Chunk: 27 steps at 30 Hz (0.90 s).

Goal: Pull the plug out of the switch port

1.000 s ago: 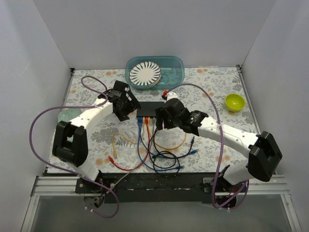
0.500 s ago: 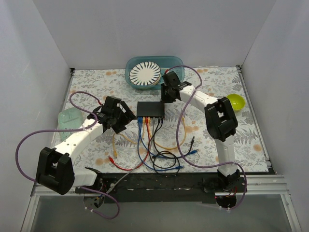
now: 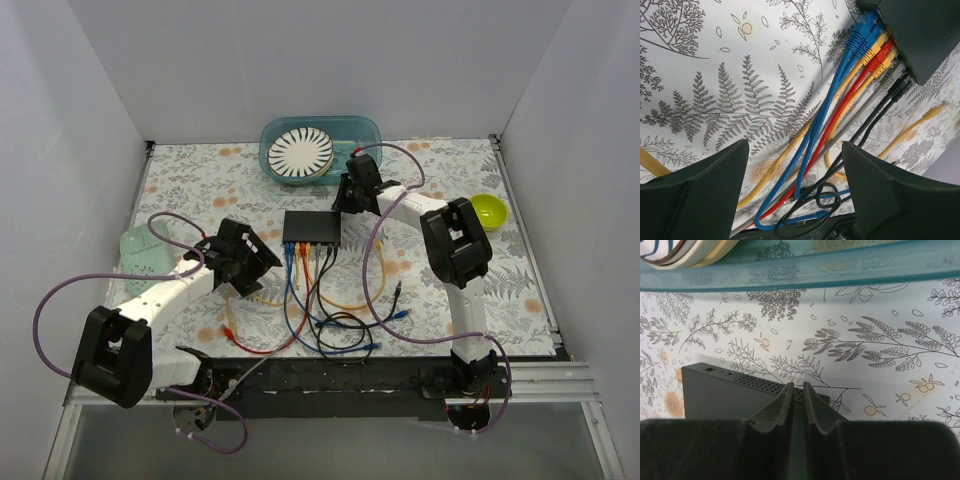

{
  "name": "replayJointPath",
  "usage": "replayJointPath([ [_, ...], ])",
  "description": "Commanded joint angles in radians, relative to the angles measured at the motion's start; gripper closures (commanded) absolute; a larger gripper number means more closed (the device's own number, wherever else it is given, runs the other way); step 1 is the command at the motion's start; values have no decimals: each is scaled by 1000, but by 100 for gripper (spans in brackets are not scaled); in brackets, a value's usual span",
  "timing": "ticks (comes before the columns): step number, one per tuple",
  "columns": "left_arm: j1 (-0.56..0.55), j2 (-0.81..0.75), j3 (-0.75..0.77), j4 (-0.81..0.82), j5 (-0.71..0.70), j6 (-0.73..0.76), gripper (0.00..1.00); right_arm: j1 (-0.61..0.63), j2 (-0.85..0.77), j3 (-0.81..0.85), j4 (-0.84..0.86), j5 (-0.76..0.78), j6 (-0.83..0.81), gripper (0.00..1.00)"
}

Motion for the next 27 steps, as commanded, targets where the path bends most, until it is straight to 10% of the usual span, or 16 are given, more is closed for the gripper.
replayJointPath([
  [1,-5,-50,-4,-19,-6,-2,25,3,35,-15,108,-30,85,80],
  [7,-5,-16,-4,-7,46,30,25,10,85,39,19,-60,53,83],
  [18,-6,47,-47,44,75,53,27,24,-223,-452,80,-54,59,84],
  [27,-5,71,126,9,-100,65,11,23,-467,-403,46,11,-39,47],
])
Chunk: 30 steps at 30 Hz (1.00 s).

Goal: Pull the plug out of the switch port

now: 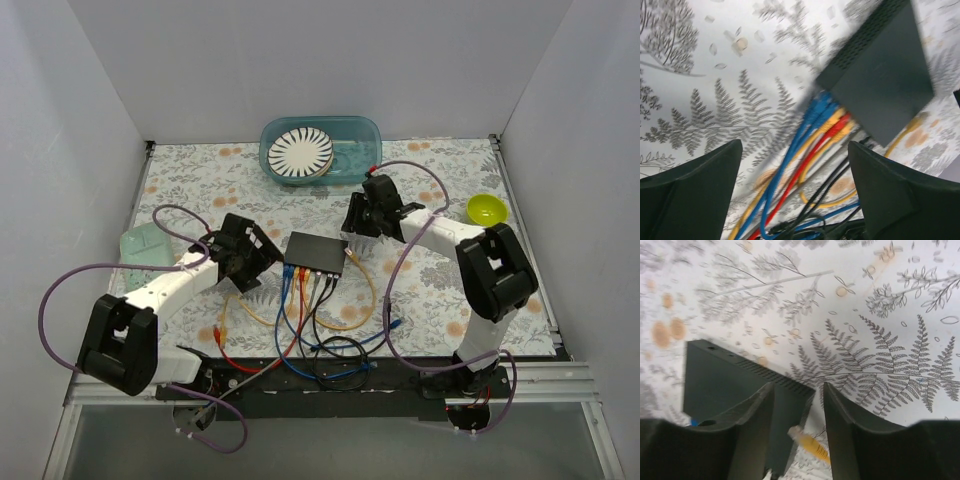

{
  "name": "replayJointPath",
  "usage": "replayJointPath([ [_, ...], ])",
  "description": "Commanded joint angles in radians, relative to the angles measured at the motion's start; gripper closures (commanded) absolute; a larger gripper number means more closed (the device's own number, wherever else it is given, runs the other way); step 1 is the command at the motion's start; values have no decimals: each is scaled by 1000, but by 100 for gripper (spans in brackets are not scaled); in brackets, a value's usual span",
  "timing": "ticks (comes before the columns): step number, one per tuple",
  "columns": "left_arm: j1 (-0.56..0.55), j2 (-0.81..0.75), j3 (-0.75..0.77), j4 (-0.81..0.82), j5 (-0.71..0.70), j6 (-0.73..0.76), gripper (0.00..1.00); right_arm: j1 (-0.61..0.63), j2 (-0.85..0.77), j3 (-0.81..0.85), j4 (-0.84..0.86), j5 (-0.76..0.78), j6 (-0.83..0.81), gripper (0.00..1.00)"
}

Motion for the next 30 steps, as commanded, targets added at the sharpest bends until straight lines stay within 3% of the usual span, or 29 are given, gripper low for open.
replayJointPath([
  [1,-3,23,132,-18,-87,15,7,1,-153,9,35,-142,-67,46],
  [4,6,74,140,37,24,35,9,7,-184,-60,120,-366,-27,50],
  [10,21,25,-21,287,207,-11,20,49,-142,-141,299,-600,57,55],
  [13,43,-8,-85,338,233,-26,24,53,-96,-109,287,-620,61,55],
  [16,92,-22,-140,375,279,-39,35,56,-38,-65,282,-660,71,55],
  [18,133,-7,-171,412,333,-46,43,61,12,-45,291,-691,93,62],
  [22,190,16,-243,559,410,-80,47,64,65,-54,406,-760,169,66],
  [30,212,145,-300,812,526,-131,54,64,129,15,393,-733,189,69],
])
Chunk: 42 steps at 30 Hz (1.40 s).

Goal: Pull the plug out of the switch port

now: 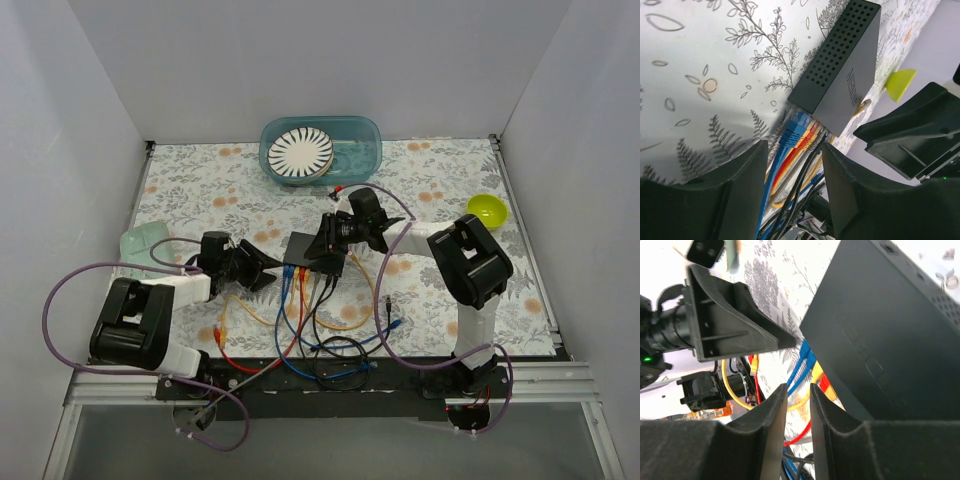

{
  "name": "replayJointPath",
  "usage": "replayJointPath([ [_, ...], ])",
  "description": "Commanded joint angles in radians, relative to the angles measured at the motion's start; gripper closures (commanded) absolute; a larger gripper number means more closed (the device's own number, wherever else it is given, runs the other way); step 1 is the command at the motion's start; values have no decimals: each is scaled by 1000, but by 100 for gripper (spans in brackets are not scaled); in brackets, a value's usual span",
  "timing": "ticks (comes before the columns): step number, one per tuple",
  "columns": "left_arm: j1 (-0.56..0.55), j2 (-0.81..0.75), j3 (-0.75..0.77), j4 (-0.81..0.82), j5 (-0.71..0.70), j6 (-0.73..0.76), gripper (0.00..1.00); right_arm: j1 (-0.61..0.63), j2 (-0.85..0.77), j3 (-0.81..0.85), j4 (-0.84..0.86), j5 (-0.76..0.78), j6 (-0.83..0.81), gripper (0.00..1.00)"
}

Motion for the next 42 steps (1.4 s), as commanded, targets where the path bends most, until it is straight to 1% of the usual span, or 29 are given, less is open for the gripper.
replayJointPath([
  [1,6,66,-20,240,107,-40,56,6,31,95,33,-1,14,69],
  [6,7,117,0,268,104,-1,60,6,112,206,-123,52,-21,79],
  [10,9,143,-3,265,97,13,60,6,142,228,-164,75,-32,80],
  [16,21,181,-17,305,100,16,61,6,168,246,-254,122,-76,85],
  [19,27,206,-23,329,109,24,62,6,183,251,-265,140,-90,87],
  [20,29,209,-32,341,113,24,62,6,186,251,-300,142,-91,87],
  [30,30,279,-60,481,170,22,70,6,203,248,-328,160,-102,89],
  [36,29,313,-66,515,195,26,72,6,208,255,-332,165,-108,89],
  [42,30,340,-57,513,187,7,73,6,217,267,-342,161,-113,89],
])
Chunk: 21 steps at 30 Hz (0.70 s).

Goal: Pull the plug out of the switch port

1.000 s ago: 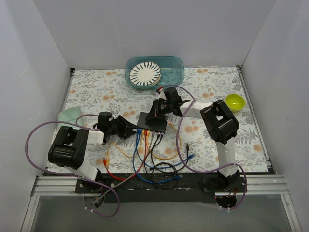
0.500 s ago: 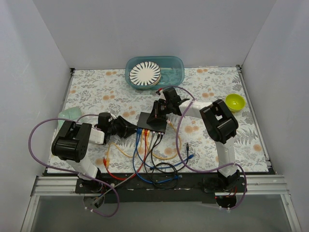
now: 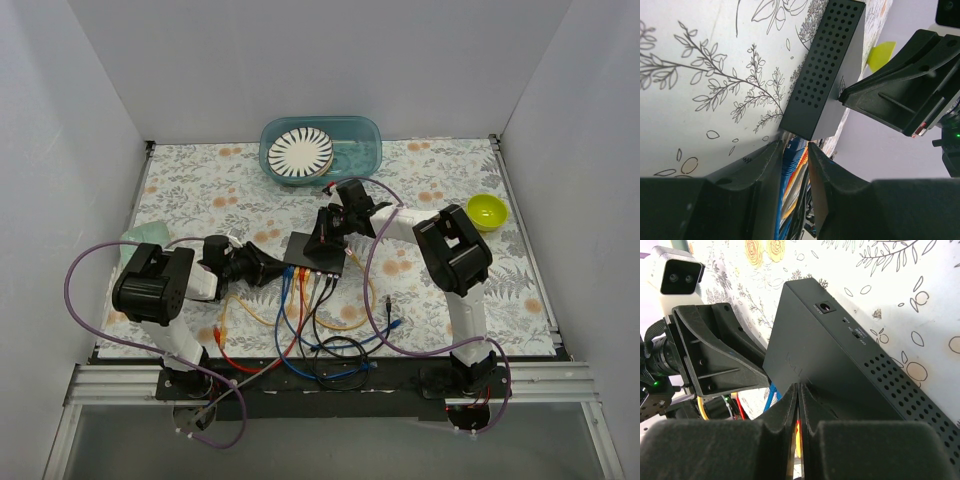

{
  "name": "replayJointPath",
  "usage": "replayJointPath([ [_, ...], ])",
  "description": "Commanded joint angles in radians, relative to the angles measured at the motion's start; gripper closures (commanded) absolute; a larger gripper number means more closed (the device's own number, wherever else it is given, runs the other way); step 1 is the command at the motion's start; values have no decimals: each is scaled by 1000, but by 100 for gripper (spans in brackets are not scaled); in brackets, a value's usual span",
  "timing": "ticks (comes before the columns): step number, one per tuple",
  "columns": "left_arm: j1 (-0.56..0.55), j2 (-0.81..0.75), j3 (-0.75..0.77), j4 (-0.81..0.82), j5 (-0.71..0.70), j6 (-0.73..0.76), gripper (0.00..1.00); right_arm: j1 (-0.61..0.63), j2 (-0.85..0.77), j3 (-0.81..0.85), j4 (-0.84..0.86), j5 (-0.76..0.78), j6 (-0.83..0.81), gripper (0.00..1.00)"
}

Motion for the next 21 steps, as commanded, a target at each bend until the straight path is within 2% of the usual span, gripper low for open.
replayJointPath([
  [1,-1,26,-6,-15,-13,0,72,5,48,12,-75,59,-48,89],
  [7,-1,57,32,-35,-14,-14,73,5,52,20,-84,63,-60,90],
  [14,-1,81,51,-53,-1,4,87,5,55,26,-102,71,-78,90],
  [21,-1,81,40,-48,4,12,96,8,34,30,-121,118,-109,91],
])
